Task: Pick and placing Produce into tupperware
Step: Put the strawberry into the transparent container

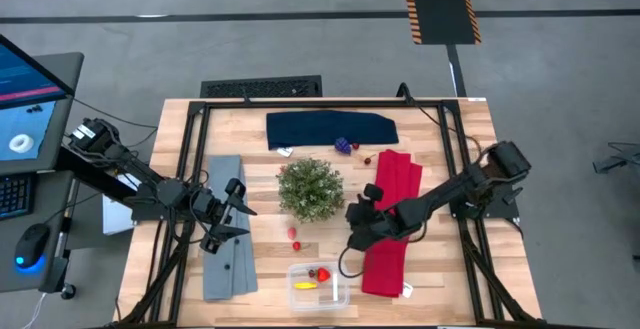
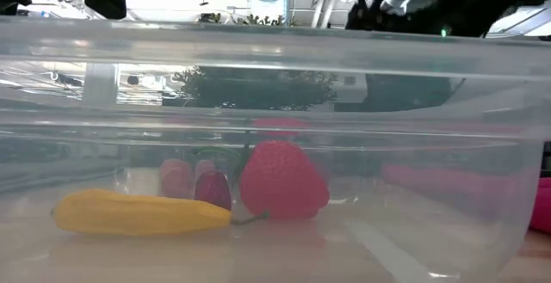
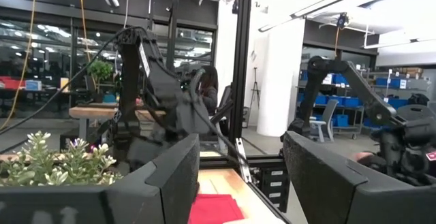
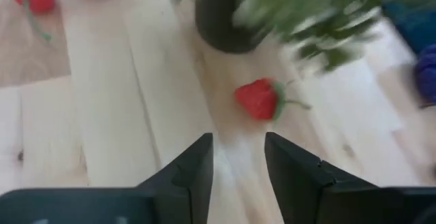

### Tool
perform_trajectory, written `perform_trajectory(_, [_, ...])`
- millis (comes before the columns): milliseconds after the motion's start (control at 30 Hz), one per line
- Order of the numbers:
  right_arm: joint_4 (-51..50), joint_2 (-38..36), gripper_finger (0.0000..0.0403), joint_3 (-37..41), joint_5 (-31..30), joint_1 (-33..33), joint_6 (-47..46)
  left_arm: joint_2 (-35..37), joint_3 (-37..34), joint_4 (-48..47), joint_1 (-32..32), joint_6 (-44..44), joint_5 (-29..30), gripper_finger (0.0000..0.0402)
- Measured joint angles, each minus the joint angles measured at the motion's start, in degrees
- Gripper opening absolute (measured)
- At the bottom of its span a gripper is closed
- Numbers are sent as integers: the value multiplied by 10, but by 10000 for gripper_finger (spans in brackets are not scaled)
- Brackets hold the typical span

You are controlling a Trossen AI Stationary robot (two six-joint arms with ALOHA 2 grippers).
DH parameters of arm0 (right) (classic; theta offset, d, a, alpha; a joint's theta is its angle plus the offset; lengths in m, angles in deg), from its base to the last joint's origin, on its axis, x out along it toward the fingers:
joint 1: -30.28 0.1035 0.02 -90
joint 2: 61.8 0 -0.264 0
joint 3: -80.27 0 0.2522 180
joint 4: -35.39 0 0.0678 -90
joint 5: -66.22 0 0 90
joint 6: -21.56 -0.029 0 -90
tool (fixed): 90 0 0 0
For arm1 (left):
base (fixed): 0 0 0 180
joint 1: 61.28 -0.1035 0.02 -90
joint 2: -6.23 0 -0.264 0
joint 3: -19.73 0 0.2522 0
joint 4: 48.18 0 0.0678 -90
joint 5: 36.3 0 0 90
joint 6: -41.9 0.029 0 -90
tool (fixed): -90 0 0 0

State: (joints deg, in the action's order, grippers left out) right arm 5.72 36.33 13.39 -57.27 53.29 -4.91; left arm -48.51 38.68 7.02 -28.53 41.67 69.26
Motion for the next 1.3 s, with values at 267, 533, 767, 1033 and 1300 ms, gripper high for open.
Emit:
perform_trajectory(267, [-147, -84, 137, 0, 35, -30, 11, 0, 0, -1, 0, -1, 0, 203])
perform_trajectory(533, [-296, -129, 125, 0, 52, -53, 25, 0, 0, -14, 0, 0, 41, 203])
perform_trajectory(767, [-243, -140, 126, 0, 40, -36, 109, 0, 0, -14, 0, 14, 49, 203])
perform_trajectory(1033, [-178, -134, 125, 0, 356, -153, 257, 1, 0, 19, 0, 63, 62, 203])
perform_trajectory(1300, [-118, -151, 122, 0, 365, -224, 328, 0, 0, 13, 0, 61, 62, 203])
